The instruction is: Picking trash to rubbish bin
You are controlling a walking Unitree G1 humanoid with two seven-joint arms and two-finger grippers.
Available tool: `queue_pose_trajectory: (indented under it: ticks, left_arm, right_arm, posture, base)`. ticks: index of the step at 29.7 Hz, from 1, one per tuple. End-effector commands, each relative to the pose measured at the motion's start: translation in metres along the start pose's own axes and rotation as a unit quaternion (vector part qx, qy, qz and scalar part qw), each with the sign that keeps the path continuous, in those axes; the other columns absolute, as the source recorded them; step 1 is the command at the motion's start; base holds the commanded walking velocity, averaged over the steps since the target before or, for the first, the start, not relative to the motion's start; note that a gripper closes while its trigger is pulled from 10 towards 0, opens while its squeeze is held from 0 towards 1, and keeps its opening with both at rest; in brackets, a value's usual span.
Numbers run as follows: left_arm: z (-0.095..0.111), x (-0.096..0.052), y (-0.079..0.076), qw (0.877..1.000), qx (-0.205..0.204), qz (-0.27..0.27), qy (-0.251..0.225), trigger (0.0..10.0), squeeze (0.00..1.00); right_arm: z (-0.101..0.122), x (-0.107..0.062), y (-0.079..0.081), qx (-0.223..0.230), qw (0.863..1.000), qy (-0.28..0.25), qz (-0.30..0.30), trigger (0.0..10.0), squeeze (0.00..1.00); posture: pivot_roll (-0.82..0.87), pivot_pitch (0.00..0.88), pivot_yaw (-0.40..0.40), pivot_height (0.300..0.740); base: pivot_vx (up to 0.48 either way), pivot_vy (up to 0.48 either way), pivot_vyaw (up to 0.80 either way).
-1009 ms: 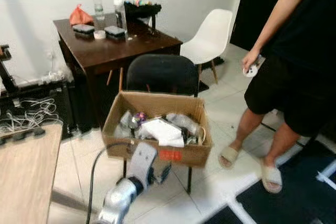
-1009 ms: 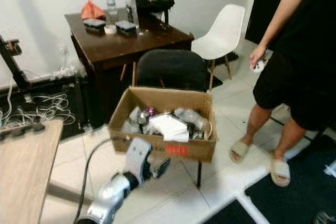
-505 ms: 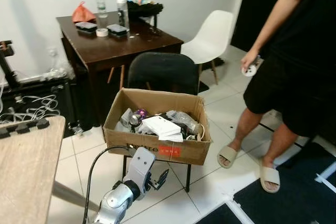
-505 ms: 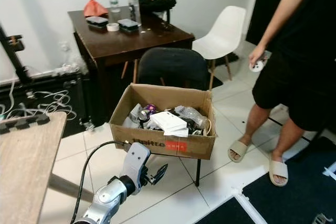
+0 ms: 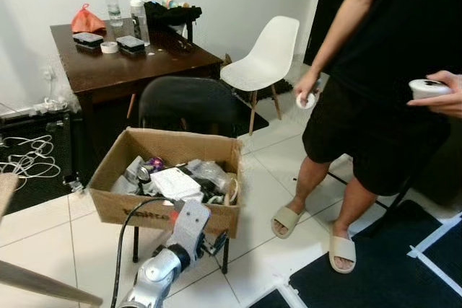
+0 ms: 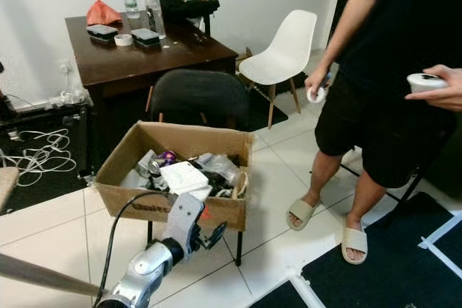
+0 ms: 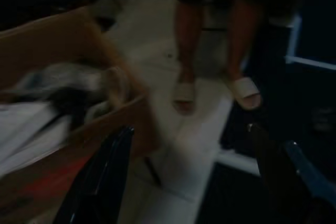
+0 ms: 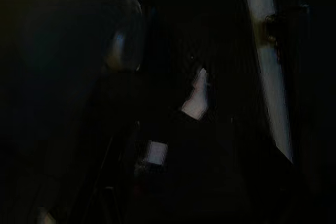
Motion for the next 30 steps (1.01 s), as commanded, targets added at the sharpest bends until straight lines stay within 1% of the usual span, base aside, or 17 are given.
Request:
queue_pose_trajectory:
  ticks: [1, 6, 7, 10, 11, 12, 15, 16, 17, 18, 19, 20, 21, 23, 25, 26, 30]
  left_arm:
    - [-0.015, -0.007, 0.001, 1.0, -0.001, -0.002, 0.027, 10.0, 0.0]
    - [-0.069, -0.028, -0.013, 0.992, -0.002, -0.014, 0.128, 10.0, 0.0]
    - [-0.069, -0.028, -0.013, 0.992, -0.002, -0.014, 0.128, 10.0, 0.0]
    - [-0.107, -0.052, -0.021, 0.98, -0.015, -0.009, 0.2, 10.0, 0.0]
    - [-0.107, -0.052, -0.021, 0.98, -0.015, -0.009, 0.2, 10.0, 0.0]
    - [-0.127, -0.067, -0.024, 0.971, -0.025, 0.001, 0.239, 10.0, 0.0]
    - [-0.144, -0.082, -0.027, 0.96, -0.037, 0.014, 0.276, 10.0, 0.0]
    - [-0.144, -0.082, -0.027, 0.96, -0.037, 0.014, 0.276, 10.0, 0.0]
    - [-0.158, -0.096, -0.028, 0.95, -0.05, 0.026, 0.306, 10.0, 0.0]
    - [-0.158, -0.096, -0.028, 0.95, -0.05, 0.026, 0.306, 10.0, 0.0]
    - [-0.17, -0.109, -0.03, 0.94, -0.061, 0.038, 0.334, 10.0, 0.0]
    - [-0.17, -0.109, -0.03, 0.94, -0.061, 0.038, 0.334, 10.0, 0.0]
    - [-0.18, -0.121, -0.033, 0.93, -0.08, 0.049, 0.355, 10.0, 0.0]
    - [-0.18, -0.121, -0.033, 0.93, -0.08, 0.049, 0.355, 10.0, 0.0]
    - [-0.197, -0.141, -0.039, 0.911, -0.107, 0.067, 0.393, 10.0, 0.0]
    - [-0.197, -0.141, -0.039, 0.911, -0.107, 0.067, 0.393, 10.0, 0.0]
    - [-0.221, -0.176, -0.061, 0.875, -0.135, 0.075, 0.458, 10.0, 0.0]
  right_arm:
    - [-0.002, 0.001, 0.005, 0.006, 1.0, 0.002, 0.009, 10.0, 0.0]
    - [-0.003, 0.001, 0.006, 0.004, 1.0, 0.005, 0.01, 10.0, 0.0]
    - [-0.003, 0.001, 0.006, 0.004, 1.0, 0.005, 0.01, 10.0, 0.0]
    - [-0.006, 0.0, 0.006, 0.0, 1.0, 0.008, 0.011, 10.0, 0.0]
    - [-0.006, 0.0, 0.006, 0.0, 1.0, 0.008, 0.011, 10.0, 0.0]
    - [-0.008, 0.0, 0.006, -0.003, 1.0, 0.011, 0.011, 10.0, 0.0]
    - [-0.009, 0.0, 0.007, -0.004, 1.0, 0.012, 0.011, 10.0, 0.0]
    - [-0.009, 0.0, 0.007, -0.004, 1.0, 0.012, 0.011, 10.0, 0.0]
    - [-0.01, 0.0, 0.007, -0.005, 1.0, 0.013, 0.01, 10.0, 0.0]
    - [-0.01, 0.0, 0.007, -0.005, 1.0, 0.013, 0.01, 10.0, 0.0]
    - [-0.011, 0.0, 0.007, -0.006, 1.0, 0.014, 0.01, 10.0, 0.0]
    - [-0.011, 0.0, 0.007, -0.006, 1.0, 0.014, 0.01, 10.0, 0.0]
    - [-0.011, 0.0, 0.007, -0.008, 1.0, 0.015, 0.01, 10.0, 0.0]
    - [-0.011, 0.0, 0.007, -0.008, 1.0, 0.015, 0.01, 10.0, 0.0]
    - [-0.013, 0.0, 0.008, -0.015, 1.0, 0.018, 0.01, 10.0, 0.0]
    - [-0.013, 0.0, 0.008, -0.015, 1.0, 0.018, 0.01, 10.0, 0.0]
    - [-0.013, 0.001, 0.01, -0.022, 1.0, 0.018, 0.01, 10.0, 0.0]
  posture:
    - [-0.13, 0.091, 0.002, 0.74]
    - [-0.13, 0.093, 0.004, 0.74]
    - [-0.13, 0.093, 0.004, 0.74]
    - [-0.13, 0.092, 0.004, 0.74]
    - [-0.13, 0.092, 0.004, 0.74]
    - [-0.13, 0.092, 0.004, 0.74]
    - [-0.13, 0.091, 0.004, 0.74]
    - [-0.13, 0.091, 0.004, 0.74]
    - [-0.13, 0.091, 0.004, 0.74]
    - [-0.13, 0.091, 0.004, 0.74]
    - [-0.13, 0.091, 0.002, 0.74]
    - [-0.13, 0.091, 0.002, 0.74]
    - [-0.12, 0.093, 0.0, 0.74]
    - [-0.12, 0.093, 0.0, 0.74]
    - [-0.12, 0.09, -0.003, 0.74]
    - [-0.12, 0.09, -0.003, 0.74]
    - [-0.12, 0.082, -0.001, 0.74]
  base:
    - [0.0, 0.0, 0.79]
    - [0.0, 0.0, 0.79]
    - [0.0, 0.0, 0.79]
    - [0.0, 0.0, 0.79]
    - [0.0, 0.0, 0.79]
    - [0.0, 0.0, 0.79]
    - [0.0, 0.0, 0.79]
    - [0.0, 0.0, 0.79]
    - [0.0, 0.0, 0.79]
    - [0.0, 0.0, 0.79]
    - [0.0, 0.0, 0.79]
    - [0.0, 0.0, 0.79]
    - [0.0, 0.0, 0.79]
    - [0.0, 0.0, 0.79]
    - [0.0, 0.0, 0.79]
    - [0.0, 0.0, 0.79]
    - [0.0, 0.0, 0.79]
Point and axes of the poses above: a point about 5 cm out from each wrist's last joint towards the gripper, its own x axis pointing out of the wrist towards the gripper, its own z axis along the axis of the wrist's last joint, y = z × x, the point moved 6 cm from there along x, pointing out of the wrist towards the gripper, and after that the axes turned 6 degrees about x, right-handed, at the moved point
